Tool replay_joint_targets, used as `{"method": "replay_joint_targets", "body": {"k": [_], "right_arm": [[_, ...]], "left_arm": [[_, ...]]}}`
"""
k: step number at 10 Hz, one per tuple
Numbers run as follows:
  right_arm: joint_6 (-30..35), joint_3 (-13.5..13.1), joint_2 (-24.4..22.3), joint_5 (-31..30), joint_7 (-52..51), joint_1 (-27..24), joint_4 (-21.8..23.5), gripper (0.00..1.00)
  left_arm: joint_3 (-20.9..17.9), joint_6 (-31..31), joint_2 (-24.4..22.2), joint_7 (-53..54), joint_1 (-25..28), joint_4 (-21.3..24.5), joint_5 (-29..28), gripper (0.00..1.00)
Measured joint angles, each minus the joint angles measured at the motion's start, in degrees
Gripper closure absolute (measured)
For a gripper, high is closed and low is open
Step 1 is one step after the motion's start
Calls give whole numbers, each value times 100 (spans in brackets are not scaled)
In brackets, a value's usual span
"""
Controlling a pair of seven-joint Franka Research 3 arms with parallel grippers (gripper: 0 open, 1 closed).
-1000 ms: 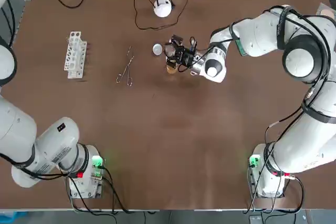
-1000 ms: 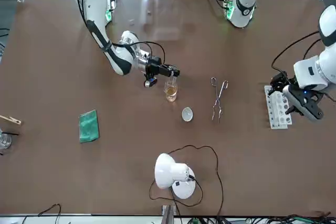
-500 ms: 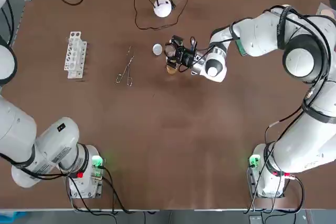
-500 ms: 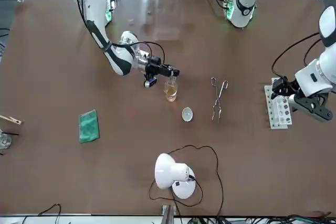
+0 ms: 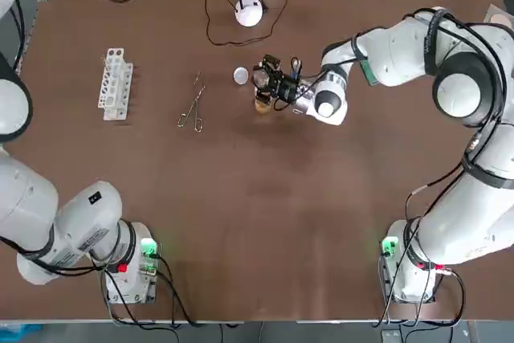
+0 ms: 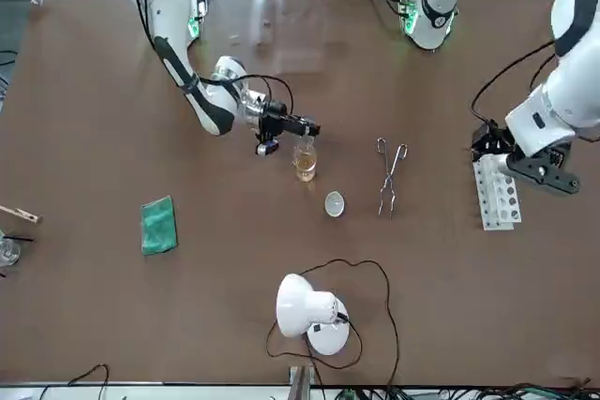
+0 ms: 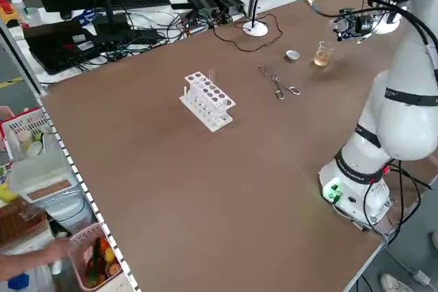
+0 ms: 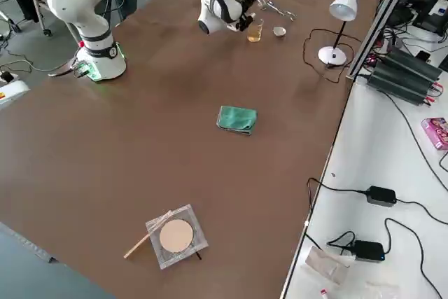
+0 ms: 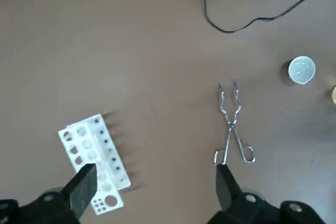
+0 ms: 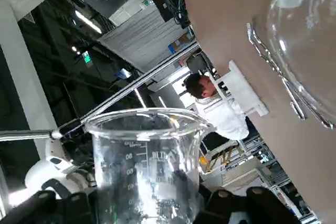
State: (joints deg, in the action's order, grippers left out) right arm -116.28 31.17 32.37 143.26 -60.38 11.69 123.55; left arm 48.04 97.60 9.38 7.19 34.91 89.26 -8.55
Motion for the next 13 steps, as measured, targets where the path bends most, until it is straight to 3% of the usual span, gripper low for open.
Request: {"method": "replay_joint_targets", "body": {"k": [2,3,5,6,8,13], "right_arm": [[-34,-2,-31,-223,-931,-157,-14,62],[-170,-1,-105,-420,-1302,-223,-37,62],[-709,3,-435,-901,-1958,-333,-97,62],[-905,1,-659,-1116,-2328,-411,-83,62],[-1022,-2,-892,-1363,-3285,-631,133,62],[-416,-15,-1087,-2589,-4633,-1662,1026,62]], "left_arm": [[-547,-395,-205,0,-508,-309,0,0],[-1058,-590,-219,-12,-974,-487,0,0],[-2436,-735,-216,-319,-2207,-701,24,0],[-2939,-782,-216,-858,-2665,-747,315,0],[-3240,-993,-213,-1408,-2826,-784,810,0],[-3310,-1032,-208,-1169,-2865,-885,626,0]]}}
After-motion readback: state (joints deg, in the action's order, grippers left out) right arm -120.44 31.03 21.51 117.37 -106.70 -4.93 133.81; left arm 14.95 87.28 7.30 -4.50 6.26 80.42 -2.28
